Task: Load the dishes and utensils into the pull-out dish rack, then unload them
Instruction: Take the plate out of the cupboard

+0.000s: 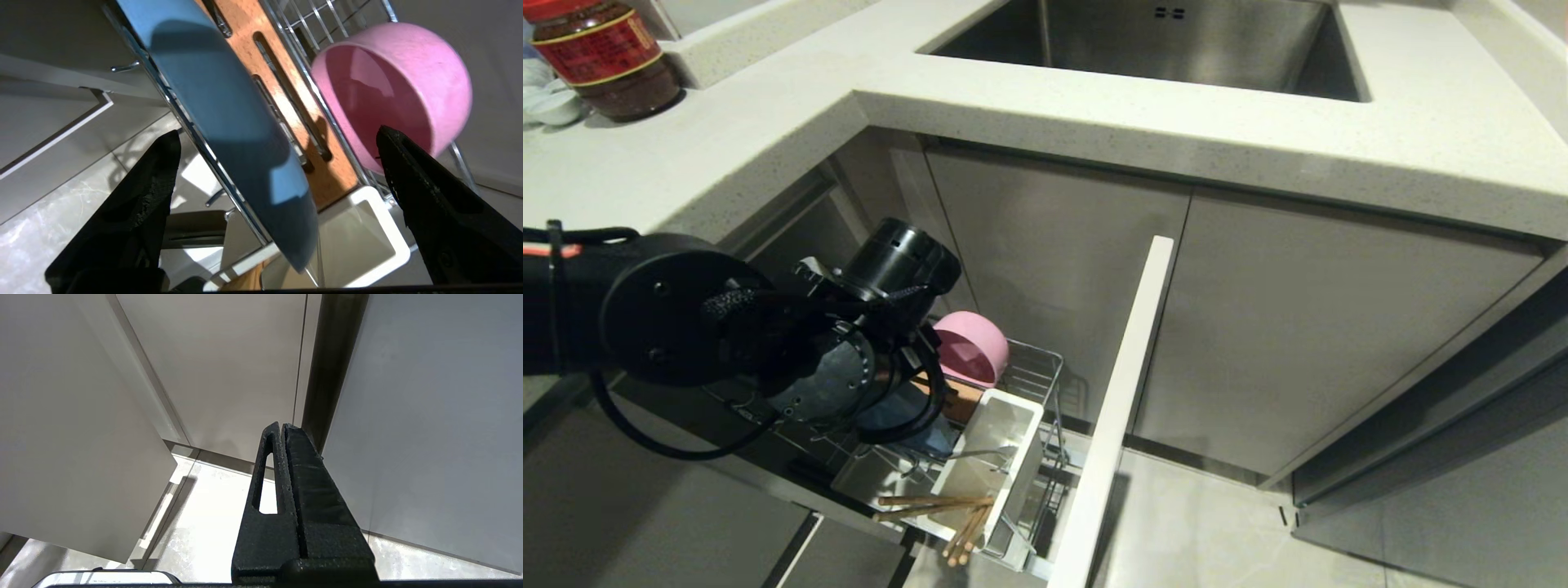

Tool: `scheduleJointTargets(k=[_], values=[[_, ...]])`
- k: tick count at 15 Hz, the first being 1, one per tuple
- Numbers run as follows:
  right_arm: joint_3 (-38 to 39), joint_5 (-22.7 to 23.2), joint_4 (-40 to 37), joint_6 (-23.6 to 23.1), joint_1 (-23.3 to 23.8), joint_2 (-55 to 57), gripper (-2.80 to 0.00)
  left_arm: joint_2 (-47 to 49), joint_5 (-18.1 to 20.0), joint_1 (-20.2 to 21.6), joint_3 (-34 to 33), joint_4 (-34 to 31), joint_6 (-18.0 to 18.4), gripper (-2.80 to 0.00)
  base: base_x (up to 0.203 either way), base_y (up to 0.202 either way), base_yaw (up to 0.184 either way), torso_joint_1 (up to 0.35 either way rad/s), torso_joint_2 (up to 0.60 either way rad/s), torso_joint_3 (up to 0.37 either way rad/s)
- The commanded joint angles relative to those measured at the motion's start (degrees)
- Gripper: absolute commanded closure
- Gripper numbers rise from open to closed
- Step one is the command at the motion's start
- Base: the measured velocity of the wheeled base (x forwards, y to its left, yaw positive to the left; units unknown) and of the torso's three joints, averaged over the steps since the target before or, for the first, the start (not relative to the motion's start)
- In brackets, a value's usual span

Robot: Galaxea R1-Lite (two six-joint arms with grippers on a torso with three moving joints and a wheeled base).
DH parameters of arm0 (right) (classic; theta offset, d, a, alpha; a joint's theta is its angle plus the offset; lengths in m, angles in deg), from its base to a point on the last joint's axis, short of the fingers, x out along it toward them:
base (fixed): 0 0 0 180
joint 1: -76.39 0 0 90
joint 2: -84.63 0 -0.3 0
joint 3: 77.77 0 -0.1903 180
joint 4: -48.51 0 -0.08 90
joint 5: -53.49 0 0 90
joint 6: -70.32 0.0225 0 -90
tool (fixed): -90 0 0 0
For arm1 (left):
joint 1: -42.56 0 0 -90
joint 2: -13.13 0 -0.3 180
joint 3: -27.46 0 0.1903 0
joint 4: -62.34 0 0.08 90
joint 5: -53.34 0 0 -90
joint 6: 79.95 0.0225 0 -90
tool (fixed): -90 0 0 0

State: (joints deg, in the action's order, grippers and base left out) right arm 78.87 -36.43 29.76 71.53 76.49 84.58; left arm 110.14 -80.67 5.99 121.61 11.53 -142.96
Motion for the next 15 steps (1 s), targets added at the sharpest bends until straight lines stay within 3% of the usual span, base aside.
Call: scheduleJointTargets(k=[1,7,8,15], values=[[1.5,0.0,0.0,0.0,0.0,0.0,0.0,0.6,-0.3,0.3,-0.1,-0.1,-0.4,-2.8,0.0,0.0,0.0,0.0,0.0,0.0],[1.5,0.0,0.0,0.0,0.0,0.0,0.0,0.8,-0.4,0.4,-0.3,-0.2,0.4,-2.8,0.0,0.0,0.0,0.0,0.0,0.0],[1.5,0.0,0.0,0.0,0.0,0.0,0.0,0.9,-0.5,0.4,-0.3,-0.2,0.5,0.0,0.0,0.0,0.0,0.0,0.0,0.0],[1.5,0.0,0.0,0.0,0.0,0.0,0.0,-0.7,-0.4,-0.4,-0.5,-0.2,0.5,0.0,0.0,0.0,0.0,0.0,0.0,0.0]])
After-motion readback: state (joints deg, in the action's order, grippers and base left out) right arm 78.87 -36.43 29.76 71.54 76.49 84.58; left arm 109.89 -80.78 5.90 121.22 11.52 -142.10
